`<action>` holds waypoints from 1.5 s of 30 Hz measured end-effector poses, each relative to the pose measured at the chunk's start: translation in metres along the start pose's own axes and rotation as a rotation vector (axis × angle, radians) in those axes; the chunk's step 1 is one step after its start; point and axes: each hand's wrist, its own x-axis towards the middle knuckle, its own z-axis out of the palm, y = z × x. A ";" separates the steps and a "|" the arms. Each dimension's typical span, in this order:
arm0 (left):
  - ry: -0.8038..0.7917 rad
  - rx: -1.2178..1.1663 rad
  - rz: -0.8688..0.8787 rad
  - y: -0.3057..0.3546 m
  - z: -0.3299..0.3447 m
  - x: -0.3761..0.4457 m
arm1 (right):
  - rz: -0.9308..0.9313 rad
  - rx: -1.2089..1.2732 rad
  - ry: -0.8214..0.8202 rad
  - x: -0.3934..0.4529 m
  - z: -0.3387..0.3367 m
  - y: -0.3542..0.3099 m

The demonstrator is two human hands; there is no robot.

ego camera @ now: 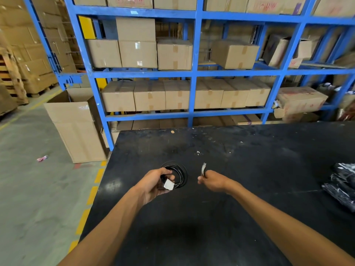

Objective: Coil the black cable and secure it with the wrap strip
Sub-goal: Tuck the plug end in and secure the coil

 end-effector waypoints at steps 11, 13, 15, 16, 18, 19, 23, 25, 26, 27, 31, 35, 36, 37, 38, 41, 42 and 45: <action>0.014 0.002 0.002 -0.003 -0.006 0.003 | -0.159 -0.059 0.065 0.010 -0.004 -0.011; 0.007 -0.006 0.008 -0.002 -0.009 0.003 | -0.211 0.080 0.100 0.010 -0.004 -0.012; 0.012 -0.023 0.014 -0.001 -0.012 0.003 | -0.239 0.274 0.118 0.007 -0.005 -0.016; 0.016 -0.035 0.015 0.000 -0.014 0.003 | -0.245 0.355 0.126 0.007 -0.007 -0.019; 0.011 -0.056 0.014 0.001 -0.016 0.002 | -0.263 0.500 0.142 0.006 -0.011 -0.026; -0.006 -0.070 0.011 0.002 -0.018 0.001 | -0.256 0.561 0.146 0.006 -0.014 -0.029; -0.067 -0.144 -0.002 0.007 -0.021 -0.005 | -0.223 0.784 0.036 0.002 -0.024 -0.036; -0.080 -0.143 0.003 0.010 -0.024 -0.007 | -0.247 0.885 -0.062 0.000 -0.029 -0.037; -0.094 -0.137 0.004 0.011 -0.024 -0.009 | -0.267 0.903 -0.084 0.000 -0.030 -0.037; -0.110 -0.137 0.005 0.013 -0.025 -0.011 | -0.283 0.906 -0.088 -0.001 -0.032 -0.039; -0.173 -0.196 0.005 0.019 -0.024 -0.018 | -0.351 0.852 -0.055 -0.008 -0.035 -0.045; -0.180 -0.206 -0.005 0.024 -0.021 -0.022 | -0.411 0.787 -0.032 -0.014 -0.037 -0.046; -0.173 -0.206 -0.008 0.026 -0.019 -0.022 | -0.432 0.771 -0.020 -0.014 -0.038 -0.046; -0.162 -0.206 -0.010 0.027 -0.018 -0.023 | -0.447 0.768 -0.011 -0.015 -0.038 -0.046; -0.149 -0.207 -0.011 0.028 -0.017 -0.022 | -0.454 0.778 -0.004 -0.016 -0.039 -0.046; -0.121 -0.200 -0.013 0.029 -0.015 -0.023 | -0.454 0.803 0.022 -0.018 -0.040 -0.047; -0.114 -0.202 -0.016 0.030 -0.014 -0.023 | -0.459 0.785 0.038 -0.019 -0.042 -0.047; -0.102 -0.222 -0.024 0.031 -0.012 -0.023 | -0.482 0.744 0.076 -0.022 -0.044 -0.045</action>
